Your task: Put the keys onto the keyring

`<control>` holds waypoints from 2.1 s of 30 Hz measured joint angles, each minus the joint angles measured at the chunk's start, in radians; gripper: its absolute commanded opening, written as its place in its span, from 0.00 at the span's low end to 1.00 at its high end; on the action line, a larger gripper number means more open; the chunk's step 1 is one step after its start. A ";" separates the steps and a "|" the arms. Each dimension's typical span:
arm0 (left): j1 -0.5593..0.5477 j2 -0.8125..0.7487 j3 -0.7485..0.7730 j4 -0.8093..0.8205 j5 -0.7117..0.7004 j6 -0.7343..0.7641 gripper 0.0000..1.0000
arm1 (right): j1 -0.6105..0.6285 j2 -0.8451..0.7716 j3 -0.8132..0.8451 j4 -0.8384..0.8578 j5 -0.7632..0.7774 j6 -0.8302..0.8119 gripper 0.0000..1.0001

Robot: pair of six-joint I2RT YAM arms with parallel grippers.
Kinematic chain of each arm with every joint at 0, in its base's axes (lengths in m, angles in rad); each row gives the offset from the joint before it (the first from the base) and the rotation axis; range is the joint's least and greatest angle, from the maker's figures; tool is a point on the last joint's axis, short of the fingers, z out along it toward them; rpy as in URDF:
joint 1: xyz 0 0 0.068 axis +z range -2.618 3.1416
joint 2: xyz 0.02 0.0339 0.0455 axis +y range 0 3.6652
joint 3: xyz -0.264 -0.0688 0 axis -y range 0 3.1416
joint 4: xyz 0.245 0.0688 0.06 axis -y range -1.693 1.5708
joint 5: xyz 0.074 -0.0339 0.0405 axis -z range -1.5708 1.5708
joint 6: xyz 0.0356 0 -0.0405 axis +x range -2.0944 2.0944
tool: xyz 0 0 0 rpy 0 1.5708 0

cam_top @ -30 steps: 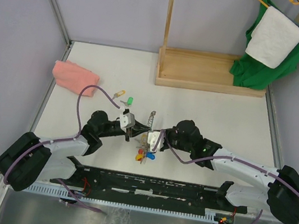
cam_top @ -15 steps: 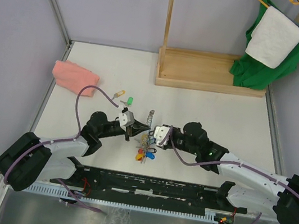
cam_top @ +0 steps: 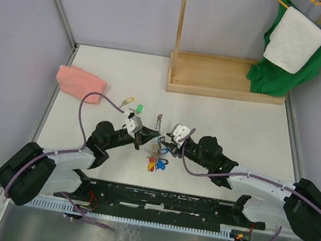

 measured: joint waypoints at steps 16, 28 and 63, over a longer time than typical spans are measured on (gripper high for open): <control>0.000 0.003 0.000 0.016 -0.003 -0.016 0.03 | 0.000 0.100 -0.001 0.166 0.054 0.045 0.32; 0.000 0.007 -0.004 0.025 -0.006 -0.035 0.03 | 0.000 0.121 0.000 0.180 0.032 -0.007 0.01; -0.034 -0.084 -0.031 -0.021 0.002 0.025 0.34 | 0.002 0.067 0.355 -0.676 -0.043 -0.637 0.01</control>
